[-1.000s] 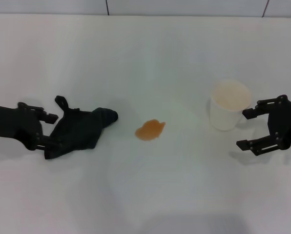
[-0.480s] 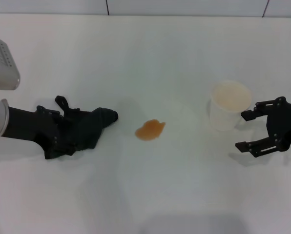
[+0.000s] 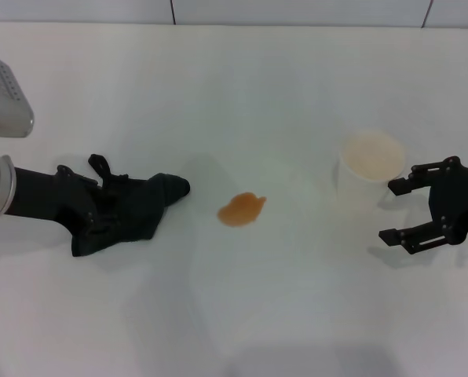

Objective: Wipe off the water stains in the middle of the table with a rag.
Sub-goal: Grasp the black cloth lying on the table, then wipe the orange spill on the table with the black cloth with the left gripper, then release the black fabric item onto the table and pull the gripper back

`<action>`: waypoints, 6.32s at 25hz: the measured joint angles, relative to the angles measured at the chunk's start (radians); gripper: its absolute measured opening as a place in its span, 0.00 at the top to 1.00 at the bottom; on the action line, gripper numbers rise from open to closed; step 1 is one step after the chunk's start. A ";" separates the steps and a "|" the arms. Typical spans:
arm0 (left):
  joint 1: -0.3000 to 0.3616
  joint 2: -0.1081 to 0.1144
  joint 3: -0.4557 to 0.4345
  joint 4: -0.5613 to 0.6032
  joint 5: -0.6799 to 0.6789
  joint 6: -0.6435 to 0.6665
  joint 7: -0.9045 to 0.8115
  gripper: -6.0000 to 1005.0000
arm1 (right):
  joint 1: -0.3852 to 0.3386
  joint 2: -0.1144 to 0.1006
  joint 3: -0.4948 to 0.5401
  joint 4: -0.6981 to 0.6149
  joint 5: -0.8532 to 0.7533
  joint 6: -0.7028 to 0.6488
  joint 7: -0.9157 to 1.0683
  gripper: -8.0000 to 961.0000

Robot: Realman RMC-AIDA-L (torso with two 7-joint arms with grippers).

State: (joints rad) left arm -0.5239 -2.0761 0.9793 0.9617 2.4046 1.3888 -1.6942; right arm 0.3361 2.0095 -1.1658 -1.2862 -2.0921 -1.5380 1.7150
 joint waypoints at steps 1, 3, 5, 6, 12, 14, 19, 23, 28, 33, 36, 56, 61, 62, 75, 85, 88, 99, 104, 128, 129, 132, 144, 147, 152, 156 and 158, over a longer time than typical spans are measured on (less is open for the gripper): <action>-0.001 0.000 0.001 -0.003 0.002 -0.003 -0.004 0.40 | 0.000 0.000 0.000 0.000 0.000 0.000 0.000 0.15; -0.007 -0.001 0.001 -0.018 0.004 -0.007 -0.009 0.49 | 0.001 0.000 0.000 0.000 0.000 0.000 0.000 0.15; -0.016 -0.001 0.002 -0.033 0.005 -0.009 -0.011 0.58 | 0.001 0.000 0.000 0.000 0.000 0.001 0.000 0.15; -0.020 -0.001 0.002 -0.039 0.006 -0.012 -0.011 0.62 | 0.001 0.000 0.000 0.000 0.000 0.002 0.000 0.15; -0.026 -0.002 0.010 -0.043 0.009 -0.018 -0.023 0.82 | 0.001 0.000 -0.009 0.000 0.001 0.016 0.000 0.15; -0.033 -0.002 0.018 -0.040 0.006 -0.018 -0.042 0.87 | 0.001 0.000 -0.012 -0.001 0.003 0.020 -0.001 0.15; -0.077 -0.004 0.022 -0.039 -0.023 -0.013 -0.087 0.92 | 0.003 0.000 -0.013 -0.001 0.025 0.024 -0.010 0.15; -0.140 -0.004 0.072 -0.044 -0.044 -0.016 -0.141 0.91 | 0.013 0.000 -0.025 -0.001 0.039 0.026 -0.011 0.15; -0.229 -0.008 0.149 -0.120 -0.050 -0.075 -0.186 0.91 | 0.027 0.001 -0.083 -0.001 0.043 0.066 -0.012 0.15; -0.375 -0.010 0.207 -0.336 -0.060 -0.150 -0.187 0.91 | 0.048 0.001 -0.114 0.016 0.046 0.082 -0.012 0.15; -0.392 -0.014 0.296 -0.352 -0.111 -0.159 -0.186 0.91 | 0.057 0.001 -0.116 0.025 0.051 0.082 -0.012 0.15; -0.185 0.006 0.165 -0.094 0.016 -0.126 -0.228 0.89 | 0.061 -0.008 0.042 0.012 0.051 0.008 -0.017 0.15; -0.189 -0.001 0.167 -0.083 -0.012 -0.080 -0.198 0.89 | 0.058 -0.007 0.059 0.017 0.048 0.000 -0.022 0.15; -0.191 -0.004 0.188 -0.081 -0.025 -0.072 -0.195 0.89 | 0.058 -0.007 0.057 0.017 0.048 -0.001 -0.022 0.15; -0.170 -0.007 0.395 -0.031 -0.122 -0.066 -0.229 0.88 | 0.057 -0.002 0.056 0.012 0.053 -0.026 -0.025 0.15; -0.149 -0.002 0.219 -0.025 0.004 -0.093 -0.227 0.87 | 0.061 -0.004 0.061 0.000 0.056 -0.037 -0.022 0.15; -0.150 -0.003 0.230 -0.023 -0.009 -0.080 -0.216 0.87 | 0.060 -0.005 0.064 -0.007 0.056 -0.039 -0.020 0.15; -0.147 -0.010 0.527 0.042 -0.173 -0.070 -0.231 0.86 | 0.054 -0.004 0.094 -0.025 0.057 -0.068 -0.016 0.16; -0.136 -0.011 0.562 0.051 -0.169 -0.081 -0.255 0.86 | 0.053 -0.002 0.103 -0.026 0.065 -0.079 -0.017 0.16; -0.196 -0.009 0.436 -0.071 -0.135 -0.137 -0.239 0.84 | 0.057 0.000 0.094 -0.028 0.069 -0.082 -0.022 0.16; -0.196 -0.010 0.458 -0.071 -0.147 -0.137 -0.242 0.84 | 0.057 0.000 0.094 -0.028 0.069 -0.082 -0.022 0.16; -0.197 -0.011 0.532 -0.063 -0.199 -0.137 -0.256 0.84 | 0.057 0.000 0.094 -0.028 0.075 -0.084 -0.023 0.16; -0.155 -0.003 0.292 -0.062 -0.010 -0.170 -0.270 0.83 | 0.056 0.000 0.092 -0.027 0.080 -0.091 -0.023 0.16; -0.151 -0.002 0.233 -0.061 0.008 -0.165 -0.259 0.83 | 0.054 0.000 0.092 -0.027 0.080 -0.091 -0.023 0.16; -0.151 -0.007 0.270 -0.059 -0.037 -0.134 -0.231 0.83 | 0.054 0.000 0.092 -0.027 0.080 -0.091 -0.023 0.16; -0.147 -0.005 0.367 -0.029 -0.157 -0.112 -0.218 0.83 | 0.053 0.000 0.093 -0.027 0.080 -0.091 -0.023 0.16; -0.137 -0.005 0.403 0.008 -0.197 -0.091 -0.212 0.82 | 0.052 0.000 0.091 -0.027 0.080 -0.091 -0.023 0.16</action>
State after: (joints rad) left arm -0.6611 -2.0813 1.3826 0.9695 2.2076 1.2979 -1.9062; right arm 0.3880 2.0096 -1.0744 -1.3131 -2.0125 -1.6292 1.6919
